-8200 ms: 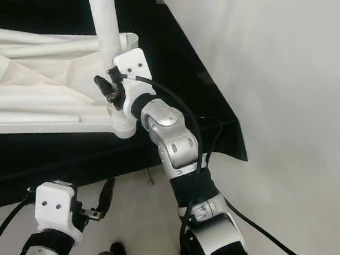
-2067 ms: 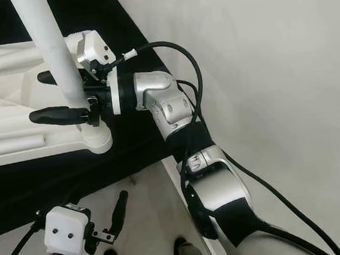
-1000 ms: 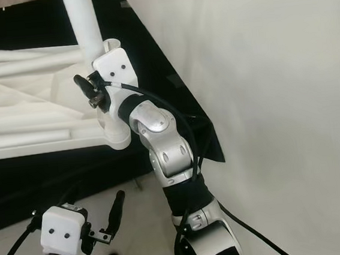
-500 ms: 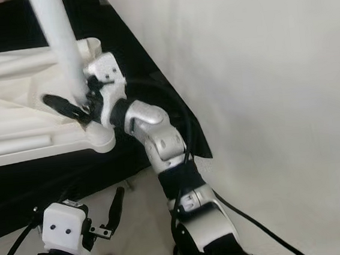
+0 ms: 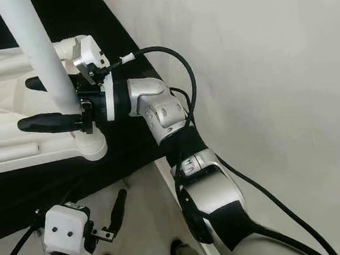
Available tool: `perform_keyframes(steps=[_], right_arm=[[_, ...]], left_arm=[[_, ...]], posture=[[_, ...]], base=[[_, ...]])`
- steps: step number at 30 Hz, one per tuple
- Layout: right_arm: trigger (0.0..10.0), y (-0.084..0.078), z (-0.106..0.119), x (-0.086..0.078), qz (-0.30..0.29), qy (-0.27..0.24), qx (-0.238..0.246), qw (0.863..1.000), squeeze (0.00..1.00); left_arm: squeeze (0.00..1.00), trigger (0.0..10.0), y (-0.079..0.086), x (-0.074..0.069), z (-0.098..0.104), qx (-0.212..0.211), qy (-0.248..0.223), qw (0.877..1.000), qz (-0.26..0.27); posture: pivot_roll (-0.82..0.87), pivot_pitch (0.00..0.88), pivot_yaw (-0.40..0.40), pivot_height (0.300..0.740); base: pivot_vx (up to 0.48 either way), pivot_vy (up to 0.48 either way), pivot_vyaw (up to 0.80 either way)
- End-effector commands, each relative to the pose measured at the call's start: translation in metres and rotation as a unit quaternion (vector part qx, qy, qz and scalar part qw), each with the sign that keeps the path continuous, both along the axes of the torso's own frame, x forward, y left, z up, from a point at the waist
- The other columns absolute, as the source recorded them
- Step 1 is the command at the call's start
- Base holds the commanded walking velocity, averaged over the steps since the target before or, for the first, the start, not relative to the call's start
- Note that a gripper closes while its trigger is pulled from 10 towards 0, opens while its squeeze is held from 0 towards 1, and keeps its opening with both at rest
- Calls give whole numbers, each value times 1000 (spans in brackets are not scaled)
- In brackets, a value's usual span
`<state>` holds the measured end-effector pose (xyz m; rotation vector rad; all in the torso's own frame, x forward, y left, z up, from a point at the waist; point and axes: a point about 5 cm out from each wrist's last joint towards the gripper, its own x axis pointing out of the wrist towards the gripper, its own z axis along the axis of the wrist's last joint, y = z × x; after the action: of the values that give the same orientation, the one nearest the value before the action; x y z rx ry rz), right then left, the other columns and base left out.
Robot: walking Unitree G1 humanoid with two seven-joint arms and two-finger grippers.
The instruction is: Building children table
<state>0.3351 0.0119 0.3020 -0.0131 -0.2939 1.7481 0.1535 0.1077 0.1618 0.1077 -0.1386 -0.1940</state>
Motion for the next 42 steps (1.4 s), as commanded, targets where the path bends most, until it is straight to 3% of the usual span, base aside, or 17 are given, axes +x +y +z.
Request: perform_keyframes(steps=[1,11,17,18,19,20,21,22,23,25,32,33,34,36,37,41,42], right_arm=[[0,6,-3,-4,33,2,-6,999,0],[0,-6,-2,11,-23,2,8,1000,0],[0,-32,-14,30,-210,18,22,977,0],[0,-38,-32,33,-337,36,3,941,0],[0,-38,-32,33,-337,36,3,941,0],[0,-44,-44,33,-424,43,-10,904,0],[0,-44,-44,33,-424,43,-10,904,0],[0,-48,-66,22,-492,59,-30,868,0],[0,-48,-66,22,-492,59,-30,868,0],[0,-33,-95,-9,-535,85,-47,839,0],[0,-19,-82,1,-525,69,-33,847,0],[3804,-15,-78,3,-519,66,-34,852,0],[10000,-10,-73,4,-489,75,-21,869,0],[10000,-10,-73,4,-489,75,-21,869,0],[10000,-7,-66,4,-463,87,-6,882,1000],[10000,-3,-53,3,-404,100,20,909,1000],[10000,0,-45,0,-338,86,26,937,1000]], left_arm=[[0,10000,-1,-4,0,-4,6,1000,2],[0,10000,-1,-3,0,-3,7,1000,0],[0,10000,0,-3,0,-3,7,1000,2],[0,10000,1,-3,-1,-2,7,1000,1],[0,10000,1,-3,-1,-2,7,1000,1],[0,10000,2,-3,-1,-2,8,1000,0],[0,10000,2,-3,-1,-2,8,1000,0],[0,10000,2,-2,-1,-1,8,1000,-1],[0,10000,2,-2,-1,-1,8,1000,-1],[0,10000,4,1,-2,2,7,1000,-5],[0,10000,6,4,-4,6,6,1000,-2],[0,10000,5,5,-4,7,5,1000,0],[0,10000,5,5,-4,7,4,1000,2],[0,10000,5,5,-4,7,4,1000,2],[0,10000,5,5,-3,7,3,1000,4],[0,10000,4,5,-3,7,2,1000,5],[0,10000,3,5,-3,6,2,1000,4]], posture=[[3,296,-95,740],[18,297,-82,740],[9,292,-81,740],[11,291,-82,740],[11,291,-82,740],[11,291,-82,740],[11,291,-82,740],[7,285,-72,740],[7,285,-72,740],[8,269,-60,740],[11,249,-67,740],[12,249,-67,740],[13,248,-68,740],[13,248,-68,740],[17,250,-70,740],[20,252,-71,740],[17,256,-71,740]], base=[[0,0,0],[0,0,0],[0,0,0],[0,0,0],[0,0,0],[0,0,0],[0,0,0],[0,0,0],[0,0,0],[0,0,0],[0,0,0],[0,0,0],[0,0,0],[0,0,0],[0,0,0],[0,0,0],[0,0,0]])
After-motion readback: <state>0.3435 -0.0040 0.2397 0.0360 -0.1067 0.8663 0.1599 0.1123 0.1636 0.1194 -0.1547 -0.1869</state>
